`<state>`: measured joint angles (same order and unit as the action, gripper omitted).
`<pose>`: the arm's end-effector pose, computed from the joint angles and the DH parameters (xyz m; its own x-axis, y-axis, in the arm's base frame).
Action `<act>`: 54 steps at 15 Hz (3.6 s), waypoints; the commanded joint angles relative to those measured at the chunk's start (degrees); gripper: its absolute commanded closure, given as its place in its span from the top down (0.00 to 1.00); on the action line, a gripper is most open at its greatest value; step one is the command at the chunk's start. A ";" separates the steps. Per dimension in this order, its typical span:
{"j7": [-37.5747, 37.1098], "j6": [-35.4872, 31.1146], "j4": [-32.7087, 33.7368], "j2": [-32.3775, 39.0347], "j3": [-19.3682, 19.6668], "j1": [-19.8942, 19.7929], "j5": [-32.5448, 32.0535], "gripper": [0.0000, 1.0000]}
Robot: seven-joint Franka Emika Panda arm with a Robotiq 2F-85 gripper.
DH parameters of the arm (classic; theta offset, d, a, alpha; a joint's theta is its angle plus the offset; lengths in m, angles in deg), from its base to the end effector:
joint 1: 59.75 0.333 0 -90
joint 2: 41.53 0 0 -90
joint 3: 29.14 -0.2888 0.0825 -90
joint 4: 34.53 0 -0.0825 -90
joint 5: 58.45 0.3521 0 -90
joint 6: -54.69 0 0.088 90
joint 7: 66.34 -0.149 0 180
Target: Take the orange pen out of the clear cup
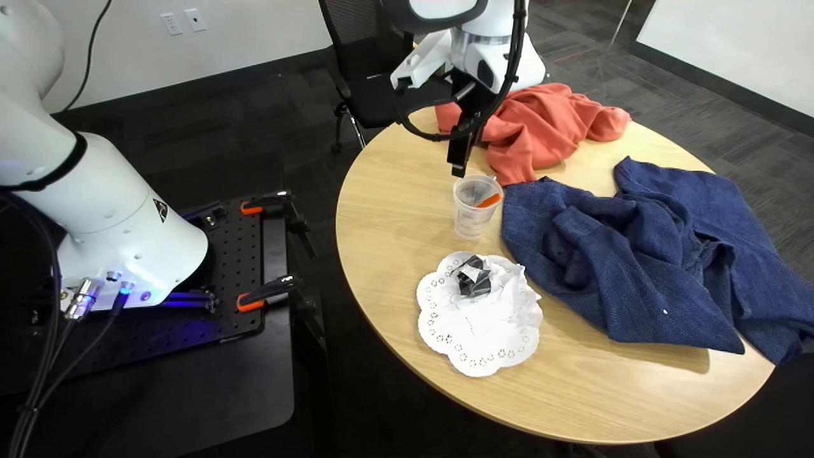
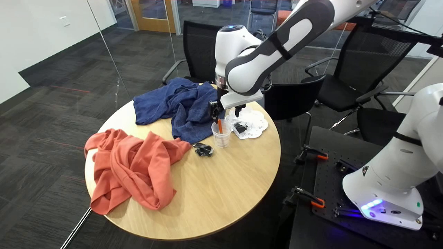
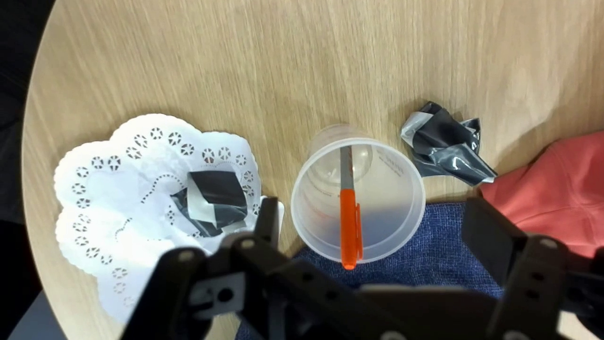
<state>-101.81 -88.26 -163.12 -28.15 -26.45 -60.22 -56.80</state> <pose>0.5188 -0.0286 0.2210 0.7675 -0.6409 0.0102 -0.6408 -0.7676 -0.0157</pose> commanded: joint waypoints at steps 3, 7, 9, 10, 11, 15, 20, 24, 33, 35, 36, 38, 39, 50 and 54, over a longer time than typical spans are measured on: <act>-1.08 -2.44 1.78 2.98 1.74 1.39 0.09 0.73; -1.12 -3.96 3.13 5.42 2.68 1.88 -0.66 0.73; -1.34 -4.71 3.93 6.82 3.31 2.38 -0.92 0.72; -1.29 -5.05 4.31 7.49 3.52 2.56 -0.89 0.70; -1.40 -5.50 4.71 8.19 3.78 2.82 -0.95 0.68; -1.44 -6.91 5.82 10.26 4.81 3.92 -0.62 0.55; -1.41 -7.61 6.65 12.00 5.61 4.93 -0.42 0.41; -1.58 -7.59 7.38 13.19 6.20 5.54 -0.61 0.42; -3.80 -8.75 8.77 16.16 9.73 8.39 -3.43 0.42; -4.35 -9.13 8.86 16.67 10.48 9.11 -4.46 0.14; -4.90 -9.26 8.75 16.74 10.70 9.43 -4.92 0.10; -5.73 -9.48 8.14 16.48 11.17 10.24 -5.72 0.03; -5.96 -9.55 7.78 16.21 11.43 10.70 -6.11 0.00; -19.80 -12.99 -1.09 4.96 19.18 18.82 -20.90 0.04; -23.80 -11.58 -5.25 -3.71 17.47 17.51 -28.31 0.04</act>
<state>-123.05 -100.40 -163.05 -23.52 -8.20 -42.31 -80.69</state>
